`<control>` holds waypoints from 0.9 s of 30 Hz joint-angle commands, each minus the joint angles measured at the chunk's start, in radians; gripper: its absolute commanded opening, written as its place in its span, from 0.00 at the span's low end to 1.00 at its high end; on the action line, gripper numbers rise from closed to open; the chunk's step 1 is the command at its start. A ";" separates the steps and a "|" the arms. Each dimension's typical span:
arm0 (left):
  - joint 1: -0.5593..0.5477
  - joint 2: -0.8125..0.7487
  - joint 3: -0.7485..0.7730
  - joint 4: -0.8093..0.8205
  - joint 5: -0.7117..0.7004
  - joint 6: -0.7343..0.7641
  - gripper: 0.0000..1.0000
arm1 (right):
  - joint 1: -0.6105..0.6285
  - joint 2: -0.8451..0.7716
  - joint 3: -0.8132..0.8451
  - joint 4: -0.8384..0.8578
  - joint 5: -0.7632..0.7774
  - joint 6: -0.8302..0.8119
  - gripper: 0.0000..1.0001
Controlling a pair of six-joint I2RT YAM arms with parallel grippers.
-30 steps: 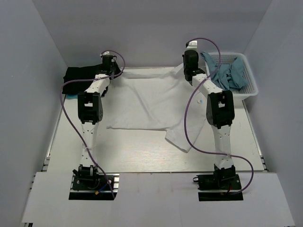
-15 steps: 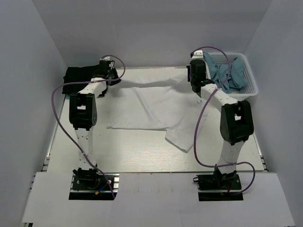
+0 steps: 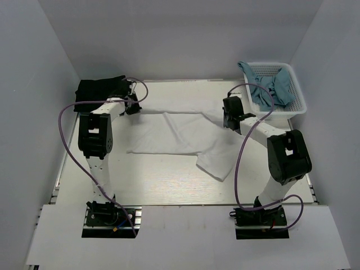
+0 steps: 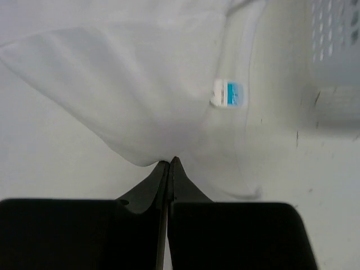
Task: Fold and stack the t-shirts
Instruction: Fold the flattened tshirt in 1/3 of the way
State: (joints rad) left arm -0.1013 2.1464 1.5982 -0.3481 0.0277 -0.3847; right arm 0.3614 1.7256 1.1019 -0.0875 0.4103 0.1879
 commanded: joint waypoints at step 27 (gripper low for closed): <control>-0.021 0.044 0.307 -0.302 0.155 -0.005 1.00 | -0.002 0.156 0.378 -0.270 -0.130 0.180 0.90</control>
State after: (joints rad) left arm -0.1200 2.1242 1.8839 -0.6418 0.0692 -0.3897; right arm 0.3679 1.8122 1.4132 -0.3248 0.2737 0.2901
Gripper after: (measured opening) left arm 0.991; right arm 0.904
